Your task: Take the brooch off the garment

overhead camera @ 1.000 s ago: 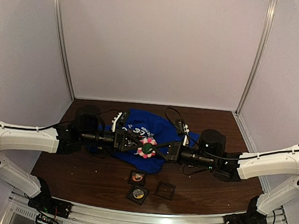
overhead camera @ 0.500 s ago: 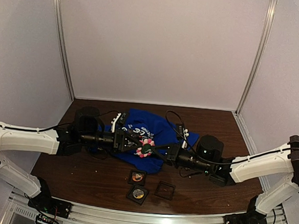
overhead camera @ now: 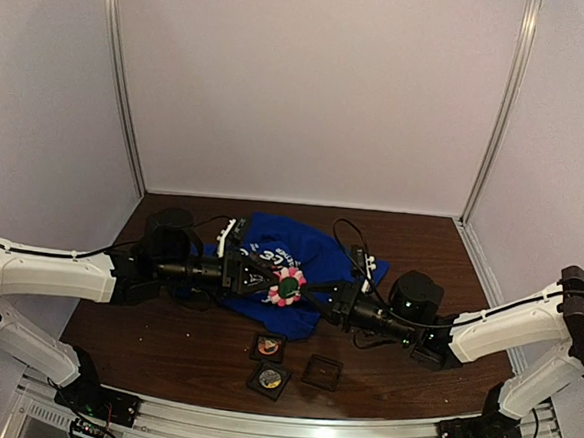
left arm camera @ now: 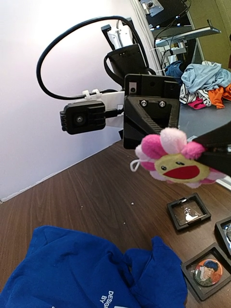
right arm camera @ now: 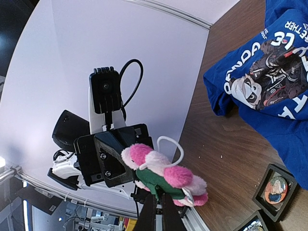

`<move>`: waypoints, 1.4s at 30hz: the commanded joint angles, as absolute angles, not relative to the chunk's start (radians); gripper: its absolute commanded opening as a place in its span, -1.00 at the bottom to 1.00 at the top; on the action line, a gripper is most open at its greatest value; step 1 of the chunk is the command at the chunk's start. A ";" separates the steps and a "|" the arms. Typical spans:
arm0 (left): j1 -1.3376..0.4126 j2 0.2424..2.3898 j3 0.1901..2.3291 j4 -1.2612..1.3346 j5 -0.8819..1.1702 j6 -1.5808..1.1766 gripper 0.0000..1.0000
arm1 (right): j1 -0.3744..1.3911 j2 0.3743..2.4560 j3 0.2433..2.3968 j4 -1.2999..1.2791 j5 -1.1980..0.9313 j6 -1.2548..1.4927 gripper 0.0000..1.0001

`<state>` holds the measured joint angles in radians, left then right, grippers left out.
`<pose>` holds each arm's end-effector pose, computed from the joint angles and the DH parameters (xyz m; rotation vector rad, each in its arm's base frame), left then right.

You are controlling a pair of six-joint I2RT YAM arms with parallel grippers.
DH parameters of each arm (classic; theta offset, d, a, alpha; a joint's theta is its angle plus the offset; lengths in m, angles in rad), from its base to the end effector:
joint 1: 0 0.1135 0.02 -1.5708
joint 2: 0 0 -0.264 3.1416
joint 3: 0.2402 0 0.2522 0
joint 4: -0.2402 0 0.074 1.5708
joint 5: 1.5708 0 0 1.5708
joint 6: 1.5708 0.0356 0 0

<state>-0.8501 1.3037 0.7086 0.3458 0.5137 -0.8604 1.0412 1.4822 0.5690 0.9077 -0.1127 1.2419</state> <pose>0.1773 -0.2284 0.2546 0.4164 2.0943 -1.5878 0.1497 0.2637 0.2187 0.0852 1.9219 1.7821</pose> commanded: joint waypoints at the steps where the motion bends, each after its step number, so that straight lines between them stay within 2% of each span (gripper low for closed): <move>1: -0.852 1.315 0.697 0.426 0.505 -0.871 -1.00 | 1.045 1.472 0.543 0.964 -0.087 1.276 -0.97; 14: -0.852 1.325 0.685 0.521 0.540 -0.932 -1.00 | 1.035 1.465 0.567 0.959 -0.075 1.291 -0.95; 19: -0.852 1.330 0.679 0.563 0.552 -0.974 -1.00 | 1.035 1.473 0.590 0.937 -0.075 1.272 -0.81; 26: -0.851 1.334 0.657 0.653 0.549 -1.065 -1.00 | 1.036 1.478 0.598 0.933 -0.079 1.267 -0.71; 42: -0.851 1.354 0.637 0.641 0.511 -1.090 -1.00 | 1.035 1.470 0.608 0.930 -0.103 1.282 -0.92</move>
